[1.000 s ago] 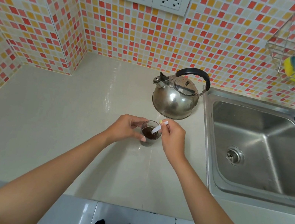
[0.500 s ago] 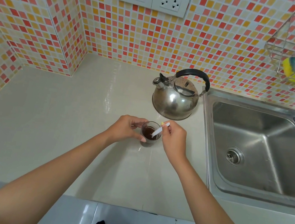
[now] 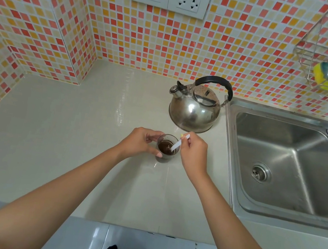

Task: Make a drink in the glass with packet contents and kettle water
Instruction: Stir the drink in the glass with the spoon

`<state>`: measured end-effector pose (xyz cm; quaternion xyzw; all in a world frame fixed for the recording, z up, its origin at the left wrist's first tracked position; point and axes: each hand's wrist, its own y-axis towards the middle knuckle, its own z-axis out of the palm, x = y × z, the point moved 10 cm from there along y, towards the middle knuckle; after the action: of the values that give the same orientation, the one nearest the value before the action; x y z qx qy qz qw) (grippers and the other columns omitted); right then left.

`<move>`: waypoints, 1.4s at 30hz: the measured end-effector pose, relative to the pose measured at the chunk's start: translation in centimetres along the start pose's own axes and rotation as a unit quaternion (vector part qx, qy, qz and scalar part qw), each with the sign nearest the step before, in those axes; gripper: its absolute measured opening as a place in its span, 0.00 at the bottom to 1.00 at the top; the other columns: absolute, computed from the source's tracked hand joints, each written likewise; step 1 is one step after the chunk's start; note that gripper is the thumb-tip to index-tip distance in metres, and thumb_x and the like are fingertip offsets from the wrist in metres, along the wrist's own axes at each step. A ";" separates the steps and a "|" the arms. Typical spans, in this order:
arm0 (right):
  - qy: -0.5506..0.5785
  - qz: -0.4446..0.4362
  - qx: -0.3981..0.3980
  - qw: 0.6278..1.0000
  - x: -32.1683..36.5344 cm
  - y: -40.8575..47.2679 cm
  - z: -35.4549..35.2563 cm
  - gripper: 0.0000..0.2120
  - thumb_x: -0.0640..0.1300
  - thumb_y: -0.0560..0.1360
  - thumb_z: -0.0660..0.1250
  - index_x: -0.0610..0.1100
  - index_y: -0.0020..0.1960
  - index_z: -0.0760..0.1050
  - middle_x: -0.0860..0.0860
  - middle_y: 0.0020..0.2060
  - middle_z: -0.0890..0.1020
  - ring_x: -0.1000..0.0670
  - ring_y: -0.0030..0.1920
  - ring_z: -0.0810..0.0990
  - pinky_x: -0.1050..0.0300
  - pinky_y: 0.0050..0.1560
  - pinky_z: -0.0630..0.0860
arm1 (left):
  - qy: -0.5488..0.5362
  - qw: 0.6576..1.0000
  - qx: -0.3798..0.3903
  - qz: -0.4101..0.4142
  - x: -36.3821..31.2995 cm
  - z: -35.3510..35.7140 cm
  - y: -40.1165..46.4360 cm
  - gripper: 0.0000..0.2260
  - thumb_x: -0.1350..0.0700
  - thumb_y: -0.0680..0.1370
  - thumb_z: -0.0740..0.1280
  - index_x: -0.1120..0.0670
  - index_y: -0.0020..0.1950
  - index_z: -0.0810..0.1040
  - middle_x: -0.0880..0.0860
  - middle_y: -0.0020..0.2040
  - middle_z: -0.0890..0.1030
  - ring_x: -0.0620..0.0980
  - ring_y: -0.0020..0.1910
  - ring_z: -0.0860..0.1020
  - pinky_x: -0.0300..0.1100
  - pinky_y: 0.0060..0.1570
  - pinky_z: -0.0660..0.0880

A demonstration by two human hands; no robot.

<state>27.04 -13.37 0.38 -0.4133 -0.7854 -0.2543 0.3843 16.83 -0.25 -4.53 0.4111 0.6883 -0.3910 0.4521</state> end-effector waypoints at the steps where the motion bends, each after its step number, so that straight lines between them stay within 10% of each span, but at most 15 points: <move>1: 0.012 0.005 0.009 1.000 -0.1 -0.1 0.3 0.12 0.38 0.77 0.60 0.37 0.35 0.74 0.53 0.26 0.75 0.53 0.29 0.71 0.63 0.32 0.65 | 0.000 1.000 0.000 0.001 0.0 0.0 0.0 0.26 0.62 0.60 0.80 0.38 0.52 0.83 0.36 0.45 0.84 0.31 0.48 0.80 0.24 0.55 0.71; 14: 0.042 0.027 -0.019 0.999 -0.7 -0.2 -0.1 0.15 0.38 0.77 0.61 0.43 0.31 0.72 0.56 0.25 0.75 0.55 0.29 0.71 0.61 0.33 0.67 | 0.002 1.000 0.000 -0.010 0.1 -0.1 0.0 0.28 0.63 0.61 0.80 0.33 0.47 0.81 0.35 0.44 0.84 0.29 0.48 0.79 0.24 0.55 0.71; 19: 0.041 0.028 -0.008 0.999 -0.3 -0.4 0.5 0.23 0.37 0.76 0.61 0.53 0.25 0.68 0.57 0.21 0.75 0.57 0.25 0.70 0.68 0.29 0.65 | -0.002 1.000 0.011 -0.003 -0.2 0.2 -0.1 0.26 0.64 0.62 0.80 0.47 0.56 0.82 0.49 0.53 0.85 0.37 0.53 0.80 0.35 0.62 0.71; 25: 0.032 0.043 0.001 0.999 -0.5 -0.2 0.2 0.15 0.37 0.76 0.60 0.41 0.31 0.73 0.57 0.23 0.76 0.56 0.26 0.70 0.63 0.29 0.63 | 0.004 1.000 0.010 -0.006 -0.5 0.2 -0.3 0.26 0.65 0.62 0.79 0.52 0.58 0.82 0.53 0.54 0.84 0.43 0.55 0.80 0.37 0.64 0.70; 34: 0.054 0.074 -0.004 0.996 -0.9 -0.5 0.3 0.11 0.37 0.76 0.60 0.33 0.38 0.75 0.44 0.30 0.80 0.48 0.31 0.72 0.57 0.34 0.67 | 0.013 1.000 0.010 -0.011 -0.4 0.1 -0.2 0.26 0.64 0.61 0.80 0.42 0.53 0.82 0.44 0.49 0.85 0.32 0.49 0.80 0.22 0.54 0.70; 42: 0.054 0.090 -0.013 0.994 -1.1 -0.8 0.0 0.13 0.35 0.75 0.59 0.39 0.32 0.74 0.57 0.22 0.77 0.51 0.29 0.75 0.65 0.30 0.68 | 0.022 1.000 0.006 -0.016 -0.1 0.0 -0.1 0.27 0.64 0.61 0.80 0.36 0.49 0.82 0.37 0.45 0.85 0.33 0.49 0.80 0.24 0.55 0.70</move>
<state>26.79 -14.33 -0.62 -0.4735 -0.7195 -0.2509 0.4418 16.79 -0.33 -4.41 0.4110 0.7027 -0.3931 0.4276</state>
